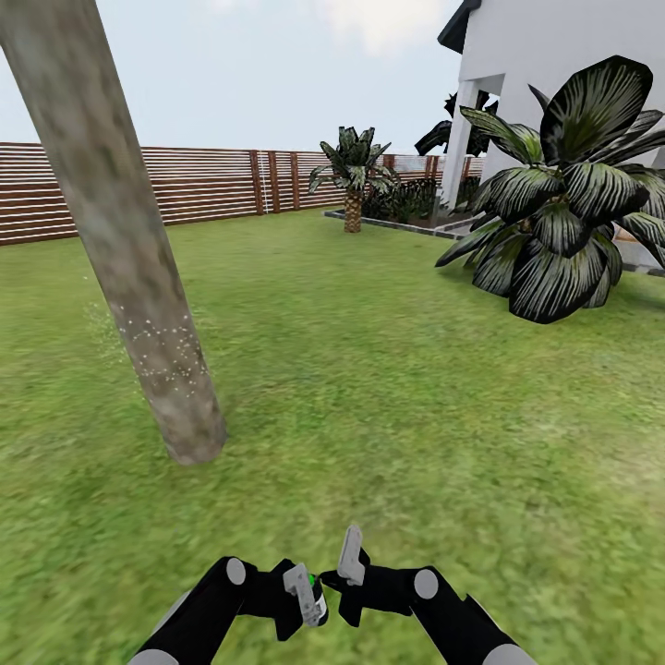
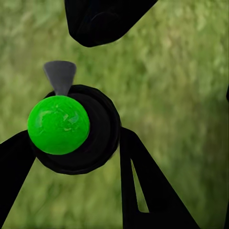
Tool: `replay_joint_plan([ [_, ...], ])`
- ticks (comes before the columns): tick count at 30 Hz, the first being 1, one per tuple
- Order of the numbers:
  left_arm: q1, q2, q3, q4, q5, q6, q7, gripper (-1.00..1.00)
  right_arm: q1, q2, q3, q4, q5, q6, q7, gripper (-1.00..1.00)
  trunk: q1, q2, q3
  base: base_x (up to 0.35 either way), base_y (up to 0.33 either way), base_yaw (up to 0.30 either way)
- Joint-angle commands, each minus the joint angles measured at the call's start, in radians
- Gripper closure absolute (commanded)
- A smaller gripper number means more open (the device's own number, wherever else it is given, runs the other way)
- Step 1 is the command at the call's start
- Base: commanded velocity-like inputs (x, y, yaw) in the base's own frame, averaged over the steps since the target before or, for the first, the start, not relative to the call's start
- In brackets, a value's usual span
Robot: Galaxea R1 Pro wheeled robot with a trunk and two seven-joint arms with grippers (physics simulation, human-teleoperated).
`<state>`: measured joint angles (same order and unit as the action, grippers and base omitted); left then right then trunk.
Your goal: In the garden, pick up the pesticide atomizer on the floor and spray pesticide onto both trees until each tree trunk is fully covered.
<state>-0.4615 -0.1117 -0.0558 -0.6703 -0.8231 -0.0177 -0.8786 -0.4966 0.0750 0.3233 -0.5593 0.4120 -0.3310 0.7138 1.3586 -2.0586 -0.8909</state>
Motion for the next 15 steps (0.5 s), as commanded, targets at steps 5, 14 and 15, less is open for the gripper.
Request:
replay_joint_plan([
  [5,0.000,-0.002,0.001,-0.002,-0.005,-0.003,-0.003,1.00,-0.001,0.000,-0.001,-0.001,0.010,-0.005,-0.001,1.00,0.000,0.000,-0.001,0.000,0.000,0.000],
  [14,0.000,-0.009,0.001,-0.002,-0.005,-0.005,-0.003,1.00,0.000,0.000,-0.001,-0.001,0.011,-0.005,-0.001,1.00,0.000,0.000,-0.001,0.000,0.000,0.000],
  [15,0.000,-0.009,0.001,-0.002,-0.005,-0.005,-0.003,1.00,0.000,0.000,-0.001,-0.001,0.011,-0.005,-0.001,1.00,0.000,0.000,-0.001,0.000,0.000,0.000],
])
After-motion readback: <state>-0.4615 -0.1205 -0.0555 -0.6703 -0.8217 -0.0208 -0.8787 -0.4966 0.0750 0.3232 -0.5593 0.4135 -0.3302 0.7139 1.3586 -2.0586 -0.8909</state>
